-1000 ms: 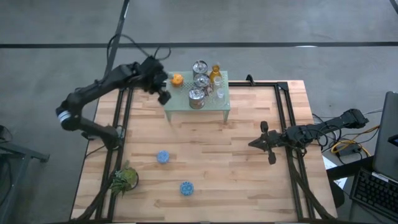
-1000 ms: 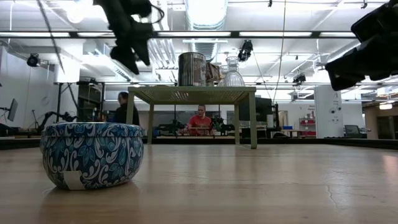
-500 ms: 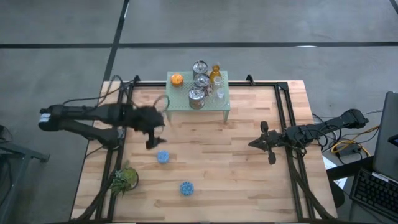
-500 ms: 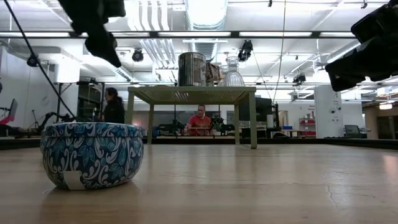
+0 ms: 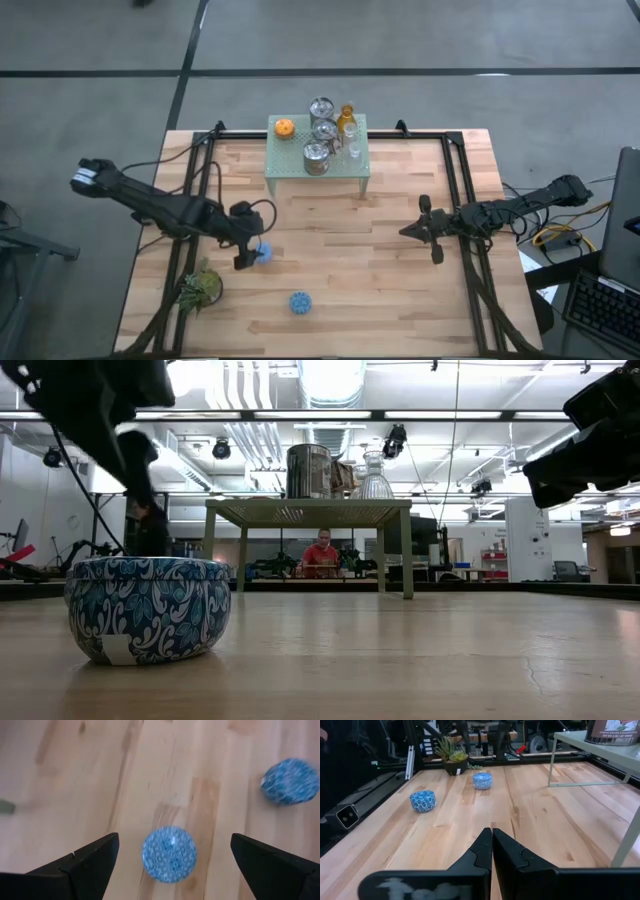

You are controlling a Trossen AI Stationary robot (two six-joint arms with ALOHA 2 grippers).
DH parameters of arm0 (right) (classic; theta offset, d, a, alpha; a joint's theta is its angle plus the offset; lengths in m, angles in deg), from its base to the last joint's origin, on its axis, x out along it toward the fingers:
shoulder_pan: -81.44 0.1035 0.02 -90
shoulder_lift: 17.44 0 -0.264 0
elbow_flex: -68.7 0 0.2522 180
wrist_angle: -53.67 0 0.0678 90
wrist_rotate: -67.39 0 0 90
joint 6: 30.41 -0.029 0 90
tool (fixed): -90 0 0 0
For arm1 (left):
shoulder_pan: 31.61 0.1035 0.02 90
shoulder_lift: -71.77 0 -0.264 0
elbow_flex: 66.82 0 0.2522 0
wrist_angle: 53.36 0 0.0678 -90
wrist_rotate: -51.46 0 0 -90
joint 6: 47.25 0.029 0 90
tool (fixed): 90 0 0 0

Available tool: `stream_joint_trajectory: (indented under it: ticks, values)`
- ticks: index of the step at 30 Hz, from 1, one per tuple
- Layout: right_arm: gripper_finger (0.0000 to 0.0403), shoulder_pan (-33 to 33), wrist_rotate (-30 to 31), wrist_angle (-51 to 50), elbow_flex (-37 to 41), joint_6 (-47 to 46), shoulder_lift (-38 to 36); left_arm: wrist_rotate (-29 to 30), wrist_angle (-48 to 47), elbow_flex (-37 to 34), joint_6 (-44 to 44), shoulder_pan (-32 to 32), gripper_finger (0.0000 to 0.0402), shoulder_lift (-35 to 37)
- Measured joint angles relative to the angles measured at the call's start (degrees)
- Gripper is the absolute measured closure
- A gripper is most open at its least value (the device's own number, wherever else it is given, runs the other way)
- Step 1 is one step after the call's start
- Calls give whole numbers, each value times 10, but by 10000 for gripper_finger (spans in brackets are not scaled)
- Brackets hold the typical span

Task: Pick & Place candle stick holders
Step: Put the light blue scented candle on the shelf

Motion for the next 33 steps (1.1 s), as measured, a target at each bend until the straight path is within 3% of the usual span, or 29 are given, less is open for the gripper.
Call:
stream_joint_trajectory:
  ticks: [13,26,33]
  values:
    - [394,0,-1,0,0,-4,12,0,91,-92,-31,-13,14,-41]
    - [394,0,-1,0,0,-7,15,-16,147,-110,-47,-17,15,-130]
    - [394,0,-1,0,0,-8,15,-19,163,-110,-54,-17,52,-142]
